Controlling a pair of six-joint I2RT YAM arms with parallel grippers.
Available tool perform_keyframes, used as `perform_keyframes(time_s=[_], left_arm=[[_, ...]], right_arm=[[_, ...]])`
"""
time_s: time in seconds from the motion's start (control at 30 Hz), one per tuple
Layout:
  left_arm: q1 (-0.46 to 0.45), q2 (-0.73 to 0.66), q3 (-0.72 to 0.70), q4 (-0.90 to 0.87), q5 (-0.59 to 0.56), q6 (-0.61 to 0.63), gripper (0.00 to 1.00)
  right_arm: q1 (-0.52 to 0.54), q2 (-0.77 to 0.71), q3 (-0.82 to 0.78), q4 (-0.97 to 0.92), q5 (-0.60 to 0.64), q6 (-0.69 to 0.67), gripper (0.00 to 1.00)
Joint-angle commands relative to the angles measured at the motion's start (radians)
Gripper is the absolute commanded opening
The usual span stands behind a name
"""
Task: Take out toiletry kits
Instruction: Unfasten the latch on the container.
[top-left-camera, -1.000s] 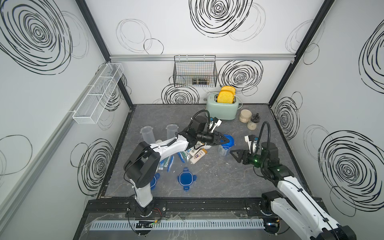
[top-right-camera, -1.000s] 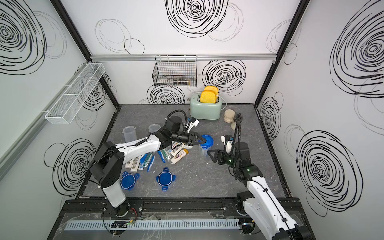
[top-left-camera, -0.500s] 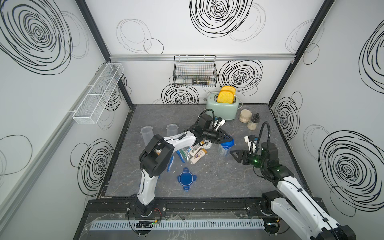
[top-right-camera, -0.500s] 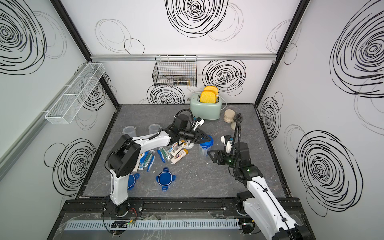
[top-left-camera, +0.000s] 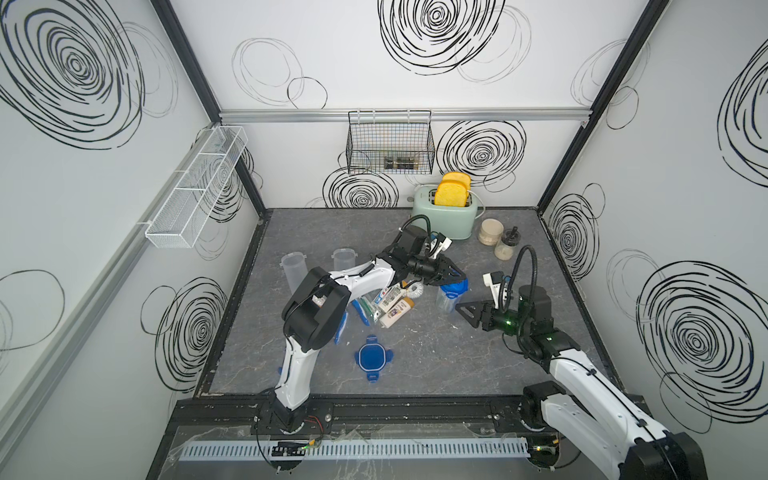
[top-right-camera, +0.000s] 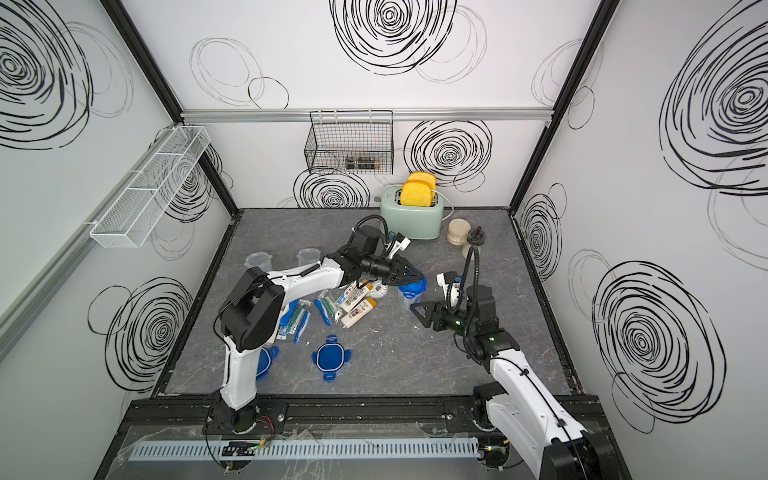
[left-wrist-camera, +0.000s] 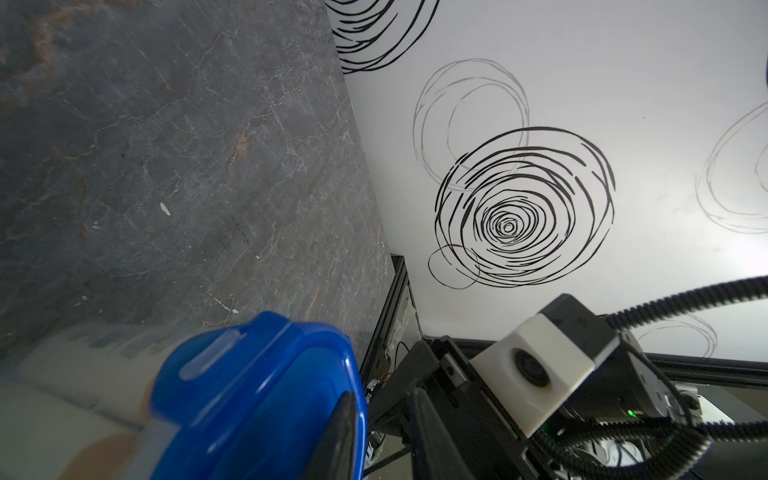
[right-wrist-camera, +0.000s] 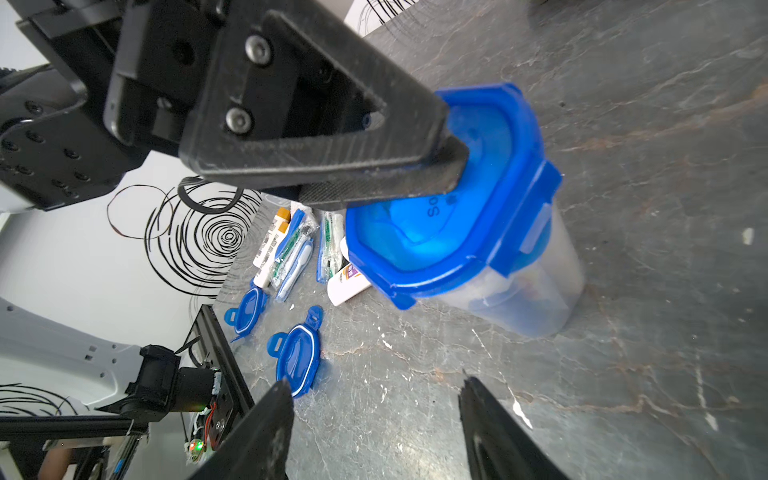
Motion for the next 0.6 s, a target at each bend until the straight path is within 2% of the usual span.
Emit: perform_keyframes(time_s=[0.0, 0.23, 0.57], left_arm=[[0.008, 0.044, 0.021, -0.073, -0.020, 0.023, 0.27], [0.009, 0.059, 0.036, -0.104, -0.026, 0.027, 0.27], [0.009, 0.072, 0.024, -0.101, -0.029, 0.028, 0.25]], right_arm=[[-0.005, 0.056, 0.003, 0.116, -0.064, 0.029, 0.65], [-0.008, 0.205, 0.019, 0.219, -0.134, 0.058, 0.63], [-0.008, 0.237, -0.011, 0.355, -0.130, 0.081, 0.63]])
